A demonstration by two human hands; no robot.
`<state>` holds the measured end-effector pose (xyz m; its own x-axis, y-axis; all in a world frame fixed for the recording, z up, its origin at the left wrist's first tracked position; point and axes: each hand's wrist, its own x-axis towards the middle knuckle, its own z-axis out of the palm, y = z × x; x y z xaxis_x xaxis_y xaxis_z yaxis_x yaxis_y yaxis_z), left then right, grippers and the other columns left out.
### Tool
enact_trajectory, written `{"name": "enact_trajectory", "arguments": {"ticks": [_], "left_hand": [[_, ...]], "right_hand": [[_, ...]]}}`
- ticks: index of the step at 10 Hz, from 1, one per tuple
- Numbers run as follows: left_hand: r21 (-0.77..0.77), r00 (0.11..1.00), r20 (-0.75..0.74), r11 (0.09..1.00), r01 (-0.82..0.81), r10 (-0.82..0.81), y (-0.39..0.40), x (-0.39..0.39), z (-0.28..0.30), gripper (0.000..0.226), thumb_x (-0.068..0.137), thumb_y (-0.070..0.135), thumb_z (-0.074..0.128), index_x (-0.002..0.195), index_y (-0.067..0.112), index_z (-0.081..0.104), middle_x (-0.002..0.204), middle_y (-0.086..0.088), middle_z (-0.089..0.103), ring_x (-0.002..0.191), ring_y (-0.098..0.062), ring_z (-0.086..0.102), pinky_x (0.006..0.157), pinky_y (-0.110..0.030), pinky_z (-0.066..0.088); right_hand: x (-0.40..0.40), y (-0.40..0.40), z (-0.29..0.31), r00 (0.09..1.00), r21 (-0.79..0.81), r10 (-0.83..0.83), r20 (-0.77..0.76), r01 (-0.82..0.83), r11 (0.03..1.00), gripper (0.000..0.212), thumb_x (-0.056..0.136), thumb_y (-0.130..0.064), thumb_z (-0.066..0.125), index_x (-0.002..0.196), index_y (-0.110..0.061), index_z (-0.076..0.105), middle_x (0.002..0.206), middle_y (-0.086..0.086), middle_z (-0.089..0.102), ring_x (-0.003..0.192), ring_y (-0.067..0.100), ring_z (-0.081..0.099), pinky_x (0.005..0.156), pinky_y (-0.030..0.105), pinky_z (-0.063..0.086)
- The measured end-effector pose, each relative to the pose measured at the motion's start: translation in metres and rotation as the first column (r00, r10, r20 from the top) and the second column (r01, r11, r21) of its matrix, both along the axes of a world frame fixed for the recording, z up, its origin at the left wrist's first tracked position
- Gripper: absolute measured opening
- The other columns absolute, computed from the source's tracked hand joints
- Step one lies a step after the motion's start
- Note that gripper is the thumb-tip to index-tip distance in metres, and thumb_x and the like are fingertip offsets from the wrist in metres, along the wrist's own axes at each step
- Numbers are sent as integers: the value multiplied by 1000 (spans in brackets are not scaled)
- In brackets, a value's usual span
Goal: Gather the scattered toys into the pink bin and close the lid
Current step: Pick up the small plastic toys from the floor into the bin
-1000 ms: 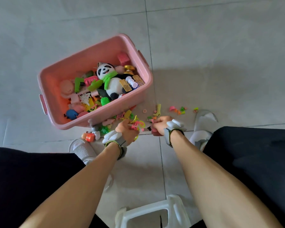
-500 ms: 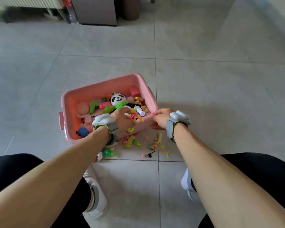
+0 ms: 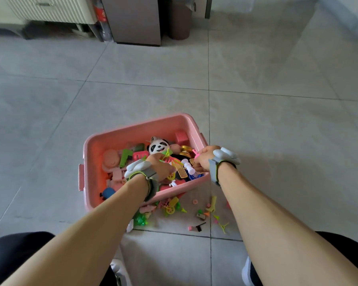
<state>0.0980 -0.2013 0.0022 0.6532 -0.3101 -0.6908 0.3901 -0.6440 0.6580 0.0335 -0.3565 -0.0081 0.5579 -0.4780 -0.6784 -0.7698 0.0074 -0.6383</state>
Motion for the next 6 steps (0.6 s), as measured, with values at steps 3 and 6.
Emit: {"name": "enact_trajectory", "arguments": {"ticks": [3,6], "left_hand": [[-65,992,-58,991,-120,117,-2,11,-16,44,82,0,70,122,9,55,89,-16,64,80,-31,63,84,-53,57],[-58,978,-10,976,-209,209,27,-13,-32,48,55,18,82,97,2,66,84,-18,68,79,-37,70,78,-55,58]], "right_hand": [[3,-5,-5,998,-77,-44,35,47,996,45,92,-1,52,136,3,44,116,14,54,52,10,55,32,6,37],[-27,20,-9,999,-62,-28,42,31,998,37,87,-1,60,123,2,58,103,11,57,92,26,57,91,42,54]]}}
